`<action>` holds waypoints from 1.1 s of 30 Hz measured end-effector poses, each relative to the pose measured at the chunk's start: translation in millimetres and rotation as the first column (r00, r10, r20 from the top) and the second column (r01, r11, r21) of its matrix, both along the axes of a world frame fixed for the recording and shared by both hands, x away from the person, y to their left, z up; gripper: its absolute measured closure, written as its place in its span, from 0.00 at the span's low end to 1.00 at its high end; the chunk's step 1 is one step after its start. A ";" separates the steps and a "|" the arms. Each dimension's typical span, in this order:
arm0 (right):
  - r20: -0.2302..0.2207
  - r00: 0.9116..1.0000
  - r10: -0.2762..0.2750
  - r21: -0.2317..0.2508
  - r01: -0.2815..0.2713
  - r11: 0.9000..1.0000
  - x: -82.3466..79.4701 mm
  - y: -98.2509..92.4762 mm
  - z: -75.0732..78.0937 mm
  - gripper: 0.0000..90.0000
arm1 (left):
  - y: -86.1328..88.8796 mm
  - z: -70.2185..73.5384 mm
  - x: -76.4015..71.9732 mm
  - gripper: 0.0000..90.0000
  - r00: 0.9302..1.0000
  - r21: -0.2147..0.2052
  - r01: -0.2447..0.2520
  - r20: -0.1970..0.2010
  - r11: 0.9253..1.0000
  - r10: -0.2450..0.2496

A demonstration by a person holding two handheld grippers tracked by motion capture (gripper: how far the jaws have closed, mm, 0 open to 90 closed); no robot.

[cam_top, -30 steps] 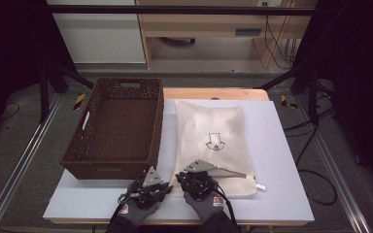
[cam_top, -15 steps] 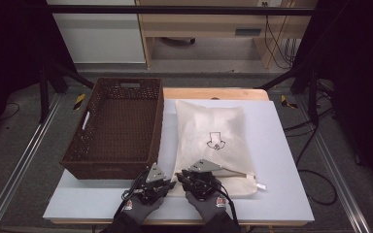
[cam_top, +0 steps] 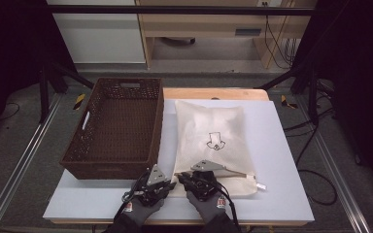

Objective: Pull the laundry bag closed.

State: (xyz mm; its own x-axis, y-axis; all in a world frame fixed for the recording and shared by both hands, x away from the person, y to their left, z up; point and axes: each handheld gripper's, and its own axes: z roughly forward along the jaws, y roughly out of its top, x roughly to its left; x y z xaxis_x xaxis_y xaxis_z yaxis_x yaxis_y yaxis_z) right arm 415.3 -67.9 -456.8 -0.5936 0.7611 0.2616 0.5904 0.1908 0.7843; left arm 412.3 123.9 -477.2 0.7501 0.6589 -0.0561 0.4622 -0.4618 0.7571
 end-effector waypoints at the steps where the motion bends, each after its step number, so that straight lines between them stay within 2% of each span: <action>1: -0.009 1.000 -0.002 0.007 0.002 1.000 0.7 0.5 0.6 0.89 | -0.1 -0.1 0.0 0.93 1.000 0.001 0.000 0.000 1.000 0.000; 7: -0.020 1.000 0.007 0.002 -0.007 1.000 1.4 2.7 2.6 0.90 | -0.2 0.1 -0.3 0.92 1.000 0.000 -0.005 0.003 1.000 0.005; 9: -0.025 1.000 0.009 -0.010 -0.009 1.000 1.3 2.9 1.6 0.90 | 1.1 0.6 0.5 0.91 1.000 -0.013 -0.002 -0.001 1.000 0.002; 14: -0.017 1.000 0.014 -0.010 -0.014 1.000 1.0 0.8 -0.2 0.90 | 4.0 3.8 3.6 0.76 1.000 -0.059 -0.010 -0.009 0.998 0.009; 16: 0.005 1.000 0.014 -0.023 -0.014 1.000 0.2 1.1 -0.3 0.90 | 5.2 5.0 4.3 0.78 1.000 -0.062 -0.013 -0.014 0.998 0.012; 17: 0.015 1.000 0.015 -0.027 -0.014 1.000 0.1 0.9 -0.3 0.90 | 5.6 4.7 4.7 0.83 1.000 -0.057 -0.014 -0.018 0.998 0.013; 19: 0.019 1.000 0.012 -0.016 -0.011 1.000 0.0 0.6 0.2 0.90 | 5.8 2.9 5.1 0.92 1.000 -0.054 -0.014 -0.028 0.998 0.013; 20: 0.021 1.000 0.007 -0.010 -0.006 1.000 -0.1 0.3 0.6 0.90 | 5.1 2.4 4.6 0.93 1.000 -0.041 -0.011 -0.023 0.999 0.010; 23: 0.018 1.000 0.000 0.018 0.000 1.000 0.9 0.3 1.2 0.87 | 2.6 2.5 1.8 0.94 1.000 -0.021 -0.014 -0.002 1.000 0.014; 27: -0.008 1.000 -0.003 0.044 0.003 0.999 3.2 2.7 2.1 0.84 | 0.7 2.5 -0.5 0.94 1.000 0.000 -0.016 0.022 1.000 0.016; 31: -0.041 0.999 -0.021 0.033 0.022 0.999 4.1 4.3 1.4 0.91 | 1.2 2.7 -0.3 0.94 1.000 -0.004 -0.013 0.020 1.000 0.013; 33: -0.031 0.999 -0.016 0.030 0.017 0.999 3.5 3.5 1.5 0.97 | 2.0 3.2 1.1 0.92 1.000 -0.015 -0.009 0.012 1.000 0.009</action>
State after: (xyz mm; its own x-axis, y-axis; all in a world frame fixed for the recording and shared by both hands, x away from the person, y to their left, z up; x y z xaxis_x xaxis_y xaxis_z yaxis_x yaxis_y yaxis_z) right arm 418.8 -64.4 -455.4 -0.5724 0.7622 0.3022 0.6170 0.1577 0.7710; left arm 413.4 125.8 -474.1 0.7446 0.6650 -0.0572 0.4573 -0.4458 0.7695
